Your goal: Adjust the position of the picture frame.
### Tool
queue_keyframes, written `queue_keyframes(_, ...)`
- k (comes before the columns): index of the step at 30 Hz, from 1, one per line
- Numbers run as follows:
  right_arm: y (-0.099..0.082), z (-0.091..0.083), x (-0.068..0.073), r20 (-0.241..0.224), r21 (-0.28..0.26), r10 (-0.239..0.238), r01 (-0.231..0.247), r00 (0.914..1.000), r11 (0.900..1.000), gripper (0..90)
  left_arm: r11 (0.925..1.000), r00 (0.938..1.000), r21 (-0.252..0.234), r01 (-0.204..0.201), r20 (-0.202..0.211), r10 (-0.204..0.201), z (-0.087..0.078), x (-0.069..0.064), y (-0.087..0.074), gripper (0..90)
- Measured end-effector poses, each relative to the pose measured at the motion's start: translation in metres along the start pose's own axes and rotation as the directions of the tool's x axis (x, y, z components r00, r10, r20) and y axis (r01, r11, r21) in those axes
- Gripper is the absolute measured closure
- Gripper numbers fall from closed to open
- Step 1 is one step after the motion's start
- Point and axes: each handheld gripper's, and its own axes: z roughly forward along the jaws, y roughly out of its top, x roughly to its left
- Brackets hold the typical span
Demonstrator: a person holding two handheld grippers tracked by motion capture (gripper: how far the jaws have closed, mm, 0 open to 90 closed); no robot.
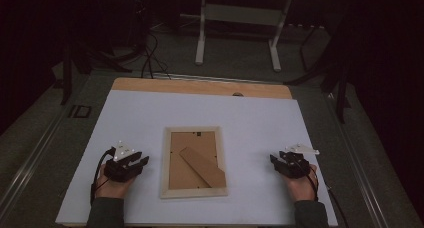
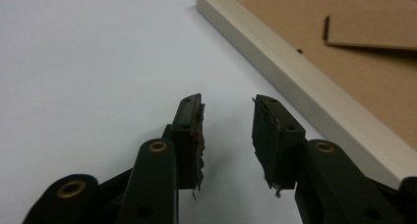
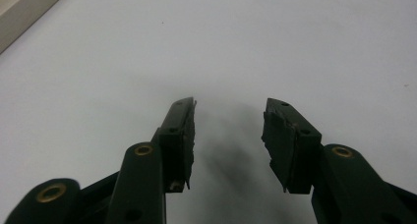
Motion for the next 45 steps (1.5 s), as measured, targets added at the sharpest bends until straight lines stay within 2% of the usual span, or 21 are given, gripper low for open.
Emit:
queue_keyframes(5, -0.001, -0.003, 0.000, -0.001, -0.013, 0.001, -0.001, 1.0000, 0.9999, 55.3, 0.9999, 0.9997, -0.009, 0.008, 0.021, -0.007, -0.002, -0.001, 0.002, 64.6)
queue_keyframes(6, 0.000, -0.003, -0.002, -0.009, -0.021, 0.009, -0.009, 0.9999, 0.9997, 59.2, 0.9999, 0.9996, -0.004, 0.012, 0.025, -0.011, -0.001, 0.000, 0.002, 64.8)
queue_keyframes(10, 0.000, -0.003, -0.001, -0.028, -0.026, 0.006, -0.006, 0.9996, 0.9996, 64.3, 0.9997, 0.9990, 0.014, 0.017, 0.042, -0.018, 0.002, 0.000, 0.002, 68.3)
queue_keyframes(13, 0.001, -0.006, 0.001, -0.028, -0.032, -0.005, 0.004, 0.9996, 0.9995, 66.2, 0.9998, 0.9986, 0.021, -0.002, 0.053, 0.001, 0.003, -0.003, 0.003, 70.5)
queue_keyframes(19, 0.003, -0.006, 0.004, -0.055, -0.036, 0.002, -0.004, 0.9985, 0.9994, 71.2, 0.9988, 0.9962, 0.039, -0.030, 0.083, 0.027, 0.006, -0.010, 0.005, 78.3)
queue_keyframes(20, 0.003, -0.005, 0.006, -0.061, -0.034, 0.001, -0.003, 0.9981, 0.9994, 71.9, 0.9988, 0.9950, 0.038, -0.029, 0.097, 0.026, 0.006, -0.011, 0.005, 81.0)
queue_keyframes(22, 0.003, -0.003, 0.007, -0.102, -0.039, 0.012, -0.016, 0.9948, 0.9991, 73.3, 0.9989, 0.9927, 0.035, -0.030, 0.118, 0.025, 0.007, -0.014, 0.005, 84.9)
queue_keyframes(23, 0.003, -0.003, 0.008, -0.122, -0.044, 0.028, -0.034, 0.9922, 0.9985, 74.9, 0.9989, 0.9930, 0.035, -0.032, 0.115, 0.027, 0.007, -0.015, 0.005, 87.1)
queue_keyframes(25, 0.004, -0.003, 0.011, -0.132, -0.044, 0.029, -0.035, 0.9908, 0.9984, 78.2, 0.9991, 0.9920, 0.032, -0.029, 0.124, 0.025, 0.007, -0.017, 0.006, 90.0)
queue_keyframes(30, 0.006, -0.003, 0.022, -0.136, -0.053, -0.011, 0.003, 0.9906, 0.9986, 89.5, 0.9994, 0.9916, 0.025, -0.025, 0.127, 0.022, 0.006, -0.020, 0.006, 90.0)
queue_keyframes(39, 0.006, 0.002, 0.037, -0.163, -0.044, -0.059, 0.052, 0.9848, 0.9977, 89.9, 0.9976, 0.9915, 0.051, -0.047, 0.124, 0.040, 0.012, -0.025, 0.007, 90.0)
queue_keyframes(45, 0.007, 0.007, 0.049, -0.186, -0.035, -0.094, 0.089, 0.9781, 0.9954, 89.9, 0.9941, 0.9927, 0.079, -0.074, 0.101, 0.066, 0.018, -0.029, 0.006, 90.0)
